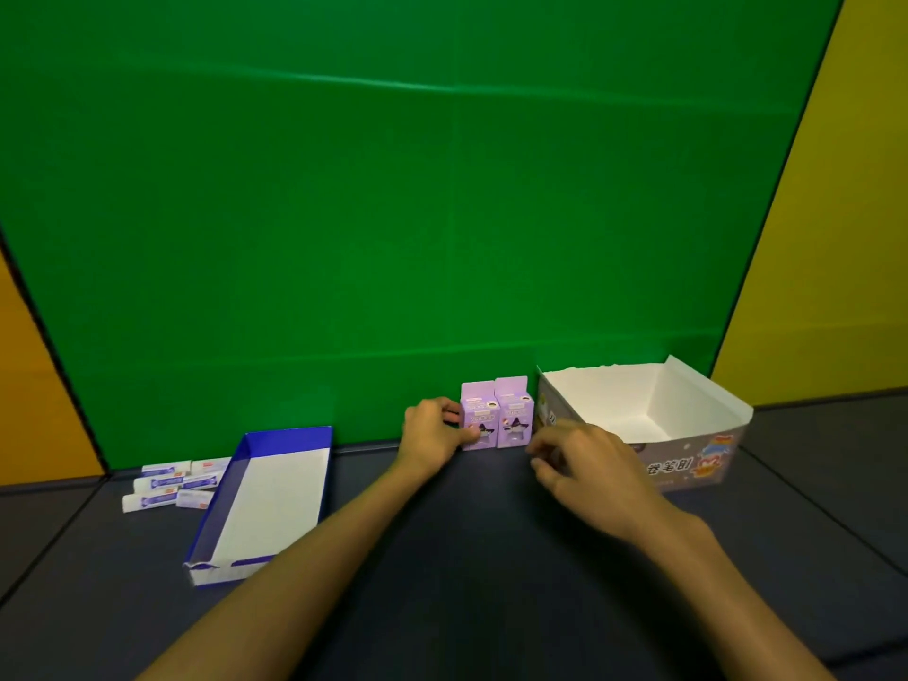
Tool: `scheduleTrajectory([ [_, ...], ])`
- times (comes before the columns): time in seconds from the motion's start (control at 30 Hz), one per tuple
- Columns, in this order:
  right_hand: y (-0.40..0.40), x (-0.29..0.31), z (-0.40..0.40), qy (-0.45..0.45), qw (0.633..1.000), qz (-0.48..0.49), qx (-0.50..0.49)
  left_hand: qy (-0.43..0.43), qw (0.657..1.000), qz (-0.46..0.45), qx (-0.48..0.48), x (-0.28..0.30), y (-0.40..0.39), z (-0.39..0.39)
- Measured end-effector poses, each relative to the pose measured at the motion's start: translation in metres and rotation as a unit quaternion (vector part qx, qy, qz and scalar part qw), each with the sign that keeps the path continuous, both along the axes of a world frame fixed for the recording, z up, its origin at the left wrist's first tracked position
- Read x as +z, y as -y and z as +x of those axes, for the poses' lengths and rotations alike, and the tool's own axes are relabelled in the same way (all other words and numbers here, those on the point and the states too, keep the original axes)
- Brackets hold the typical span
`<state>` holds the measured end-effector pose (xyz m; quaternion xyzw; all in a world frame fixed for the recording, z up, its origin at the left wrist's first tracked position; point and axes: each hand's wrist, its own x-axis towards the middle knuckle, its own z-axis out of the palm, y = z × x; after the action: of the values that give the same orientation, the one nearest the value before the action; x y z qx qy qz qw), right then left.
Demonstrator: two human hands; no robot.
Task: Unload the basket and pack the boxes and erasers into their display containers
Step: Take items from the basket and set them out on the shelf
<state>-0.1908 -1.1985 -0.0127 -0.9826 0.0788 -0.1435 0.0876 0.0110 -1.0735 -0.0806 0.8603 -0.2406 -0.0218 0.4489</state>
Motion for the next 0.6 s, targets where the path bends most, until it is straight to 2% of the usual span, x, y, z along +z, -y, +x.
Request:
scheduleTrajectory([
  [0.13, -0.010, -0.003, 0.014, 0.007, 0.999, 0.010, 0.031, 0.046, 0.998, 0.037, 0.015, 0.010, -0.023, -0.008],
  [0.23, -0.030, -0.005, 0.034, 0.021, 0.997, 0.023, 0.066, 0.117, 0.989, 0.089, 0.003, 0.027, -0.064, -0.020],
  [0.4, -0.097, -0.006, 0.072, 0.048, 0.988, 0.039, 0.139, 0.255, 0.941, 0.220, 0.031, 0.053, -0.156, -0.049],
  [0.6, -0.207, 0.001, 0.104, 0.066, 0.966, 0.054, 0.242, 0.259, 0.917, 0.279, 0.118, 0.069, -0.282, -0.076],
])
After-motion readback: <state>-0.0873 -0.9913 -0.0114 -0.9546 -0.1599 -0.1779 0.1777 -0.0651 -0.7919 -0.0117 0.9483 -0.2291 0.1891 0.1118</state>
